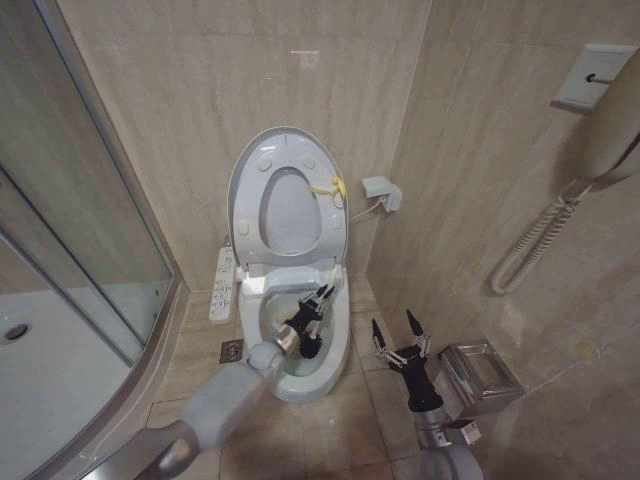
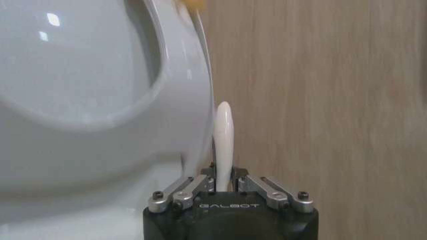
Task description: Open the toilet lid, clean the toilet bowl with a toilet brush, close the toilet lid, and flush.
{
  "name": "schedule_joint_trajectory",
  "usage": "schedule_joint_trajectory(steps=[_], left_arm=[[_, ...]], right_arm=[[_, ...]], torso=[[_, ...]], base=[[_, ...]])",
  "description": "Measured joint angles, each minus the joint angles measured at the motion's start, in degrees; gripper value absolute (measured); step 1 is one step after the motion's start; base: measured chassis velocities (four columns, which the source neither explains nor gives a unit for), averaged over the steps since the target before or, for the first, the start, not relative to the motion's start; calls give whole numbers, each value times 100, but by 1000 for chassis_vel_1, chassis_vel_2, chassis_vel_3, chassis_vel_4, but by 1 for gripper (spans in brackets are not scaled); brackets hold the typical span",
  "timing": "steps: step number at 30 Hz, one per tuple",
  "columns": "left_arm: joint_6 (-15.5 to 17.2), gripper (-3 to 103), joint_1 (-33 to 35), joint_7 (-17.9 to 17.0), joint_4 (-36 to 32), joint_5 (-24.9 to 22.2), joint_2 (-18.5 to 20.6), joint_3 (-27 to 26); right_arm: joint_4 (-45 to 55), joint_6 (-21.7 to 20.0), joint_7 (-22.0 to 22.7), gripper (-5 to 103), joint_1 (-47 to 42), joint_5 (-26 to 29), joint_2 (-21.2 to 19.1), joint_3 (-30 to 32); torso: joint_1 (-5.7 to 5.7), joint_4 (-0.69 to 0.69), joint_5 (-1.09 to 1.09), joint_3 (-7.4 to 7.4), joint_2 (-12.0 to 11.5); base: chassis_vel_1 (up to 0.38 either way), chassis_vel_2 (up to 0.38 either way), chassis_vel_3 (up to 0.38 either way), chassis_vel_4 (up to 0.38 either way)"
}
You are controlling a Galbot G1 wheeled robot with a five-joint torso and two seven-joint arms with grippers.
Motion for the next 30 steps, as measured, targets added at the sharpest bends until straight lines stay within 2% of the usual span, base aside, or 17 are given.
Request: schedule_joint_trajectory(steps=[1, 2, 5, 7, 8, 12, 13, 16, 21, 22, 24, 27, 28, 30], left_arm=[[0, 15, 0, 0, 0, 0, 0, 0], [76, 15, -47, -171, -551, -214, 207, -19], [172, 15, -31, -289, -1061, -383, 405, -48], [318, 15, 116, -399, -1723, -513, 824, -135], [318, 15, 116, -399, -1723, -513, 824, -135], [340, 15, 445, -328, -2218, -524, 1495, -395], [340, 15, 445, -328, -2218, -524, 1495, -395], [321, 15, 727, -283, -2699, -547, 1945, -778], [338, 15, 988, -287, -3225, -618, 2296, -1196], [368, 15, 1170, -291, -3502, -665, 2468, -1453], [376, 15, 1218, -293, -3565, -676, 2511, -1516], [545, 15, 2166, -460, -4397, -809, 3010, -2324], [545, 15, 2166, -460, -4397, -809, 3010, -2324], [632, 15, 2611, -573, -4825, -871, 3213, -2680]], right_arm=[[0, 0, 0, 100, 0, 0, 0, 0], [-5, 6, 2, 100, -1, -2, 14, 10], [-65, 30, 3, 100, 15, -3, 27, 11], [-203, 67, 1, 100, 59, -6, 35, -8], [-203, 67, 1, 100, 59, -6, 35, -8], [-279, 74, -3, 100, 100, -21, 57, -56], [-279, 74, -3, 100, 100, -21, 57, -56], [-355, 72, -2, 100, 139, -47, 87, -66], [-392, 63, 4, 100, 177, -67, 148, -82], [-420, 62, 4, 100, 196, -81, 172, -99], [-429, 62, 4, 100, 200, -82, 175, -102], [-533, 67, -6, 100, 252, -91, 200, -155], [-533, 67, -6, 100, 252, -91, 200, -155], [-562, 68, -11, 100, 276, -96, 207, -184]], torso=[[0, 0, 0, 0, 0], [0, -3, 2, 0, 0], [0, -4, 1, -1, 1], [0, -4, 1, -1, 0], [0, -4, 1, -1, 0], [0, 3, 0, -1, 0], [0, 3, 0, -1, 0], [0, 0, -1, -1, 0], [0, -3, -1, -1, 0], [0, -2, 0, -1, 0], [0, -2, 0, -1, 0], [0, -1, -2, -1, 0], [0, -1, -2, -1, 0], [0, 2, -2, -1, 0]], base=[[0, 0, 0, 0], [0, 0, 0, 0], [0, 0, 0, 0], [0, 0, 0, 0], [0, 0, 0, 0], [0, 0, 0, 0], [0, 0, 0, 0], [0, 0, 0, 0], [0, 0, 0, 0], [0, 0, 0, 0], [0, 0, 0, 0], [0, 0, 0, 0], [0, 0, 0, 0], [0, 0, 0, 0]])
